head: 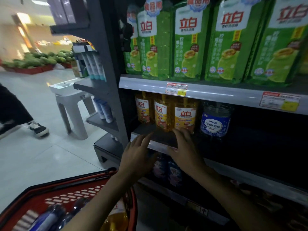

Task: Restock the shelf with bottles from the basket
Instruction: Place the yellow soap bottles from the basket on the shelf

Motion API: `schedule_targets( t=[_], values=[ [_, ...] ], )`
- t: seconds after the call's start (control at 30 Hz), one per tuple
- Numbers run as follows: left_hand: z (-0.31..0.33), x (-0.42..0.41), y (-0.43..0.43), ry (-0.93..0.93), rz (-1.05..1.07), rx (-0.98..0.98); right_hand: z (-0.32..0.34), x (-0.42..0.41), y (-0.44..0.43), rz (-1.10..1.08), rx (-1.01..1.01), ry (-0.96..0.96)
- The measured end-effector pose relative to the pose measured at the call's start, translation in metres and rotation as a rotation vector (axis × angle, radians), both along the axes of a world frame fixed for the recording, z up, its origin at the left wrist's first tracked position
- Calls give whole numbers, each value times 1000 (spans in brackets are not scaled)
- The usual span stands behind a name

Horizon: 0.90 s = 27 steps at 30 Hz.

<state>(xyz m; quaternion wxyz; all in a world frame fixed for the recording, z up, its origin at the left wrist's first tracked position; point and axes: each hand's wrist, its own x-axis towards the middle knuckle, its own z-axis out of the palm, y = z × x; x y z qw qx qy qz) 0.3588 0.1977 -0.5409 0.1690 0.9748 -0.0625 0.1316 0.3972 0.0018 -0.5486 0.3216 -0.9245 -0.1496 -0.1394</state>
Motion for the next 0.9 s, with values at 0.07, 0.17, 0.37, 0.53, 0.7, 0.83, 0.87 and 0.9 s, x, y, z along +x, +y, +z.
schedule_targets(
  t=[0.07, 0.17, 0.37, 0.53, 0.7, 0.83, 0.87, 0.9],
  values=[
    [1, -24, 23, 26, 24, 64, 5, -14, 12, 48, -39, 33],
    [-3, -60, 62, 40, 52, 123, 14, -37, 36, 137, -91, 119],
    [-34, -140, 132, 75, 214, 82, 14, -82, 88, 343, -320, 160],
    [-76, -191, 176, 242, 224, 310, -15, -111, 117, 594, -607, 303],
    [-103, -200, 178, 272, 68, 508, -47, -115, 129, 675, -691, 477],
    [-118, -184, 171, 282, -51, 604, -63, -107, 134, 643, -797, 402],
    [-123, -180, 169, 282, -63, 605, -68, -105, 135, 638, -819, 372],
    [-129, -176, 167, 292, -77, 583, -72, -105, 136, 635, -842, 351]
  ],
)
